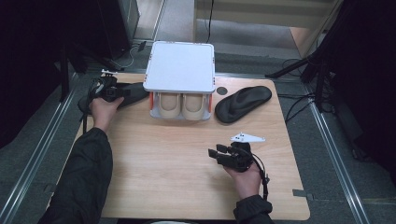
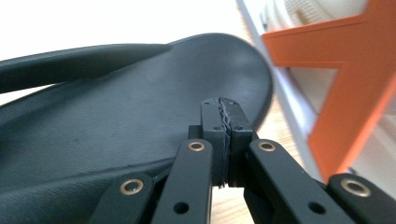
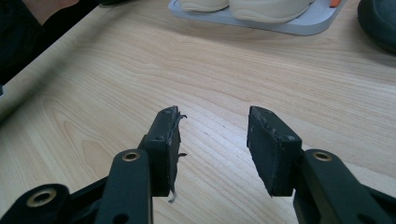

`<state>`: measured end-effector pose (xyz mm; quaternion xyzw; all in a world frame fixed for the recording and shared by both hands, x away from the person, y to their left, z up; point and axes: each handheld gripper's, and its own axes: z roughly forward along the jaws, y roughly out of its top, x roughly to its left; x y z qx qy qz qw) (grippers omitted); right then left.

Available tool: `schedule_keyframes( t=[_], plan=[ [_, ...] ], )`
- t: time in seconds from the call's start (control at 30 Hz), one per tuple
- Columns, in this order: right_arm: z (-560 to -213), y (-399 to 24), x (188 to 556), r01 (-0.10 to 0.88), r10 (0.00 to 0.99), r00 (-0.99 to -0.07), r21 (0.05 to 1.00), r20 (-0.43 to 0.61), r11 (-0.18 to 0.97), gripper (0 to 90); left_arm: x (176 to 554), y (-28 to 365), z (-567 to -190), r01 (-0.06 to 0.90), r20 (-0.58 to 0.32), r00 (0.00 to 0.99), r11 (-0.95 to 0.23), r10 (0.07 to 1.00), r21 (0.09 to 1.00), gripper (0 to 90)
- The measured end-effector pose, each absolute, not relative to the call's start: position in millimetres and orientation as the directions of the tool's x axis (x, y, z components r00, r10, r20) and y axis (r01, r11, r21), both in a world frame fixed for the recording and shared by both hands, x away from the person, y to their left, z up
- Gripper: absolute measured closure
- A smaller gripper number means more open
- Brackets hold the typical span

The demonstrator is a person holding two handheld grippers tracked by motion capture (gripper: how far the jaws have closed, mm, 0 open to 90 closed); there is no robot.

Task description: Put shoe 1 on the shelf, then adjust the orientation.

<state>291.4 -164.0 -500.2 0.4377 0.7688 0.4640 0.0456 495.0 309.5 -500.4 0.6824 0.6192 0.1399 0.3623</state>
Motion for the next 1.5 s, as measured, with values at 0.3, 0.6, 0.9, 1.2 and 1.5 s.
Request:
schedule_keyframes(
  t=[0.3,0.6,0.9,1.2,1.5],
  plan=[
    [-500.3,-166.1,292.5,0.634,0.717,-0.608,0.752,0.341,0.179,54.6,494.9,310.4,-505.4,0.742,-0.249,0.196,0.023,0.949,0.670,90.0],
    [-500.5,-165.6,293.4,0.641,0.716,-0.606,0.745,0.347,0.182,54.6,486.9,315.1,-504.4,0.755,-0.252,0.209,0.008,0.945,0.656,90.0],
    [-501.7,-161.5,296.4,0.644,0.703,-0.615,0.743,0.358,0.186,54.9,473.7,317.6,-503.4,0.765,-0.260,0.223,-0.003,0.939,0.644,89.9],
    [-498.4,-159.2,300.8,0.635,0.694,-0.626,0.750,0.356,0.187,55.2,452.9,319.5,-503.4,0.768,-0.271,0.236,-0.009,0.933,0.640,89.0],
    [-497.6,-158.7,306.8,0.639,0.686,-0.624,0.750,0.375,0.172,55.8,431.8,323.3,-501.8,0.783,-0.269,0.231,-0.014,0.935,0.622,89.2]
  ],
)
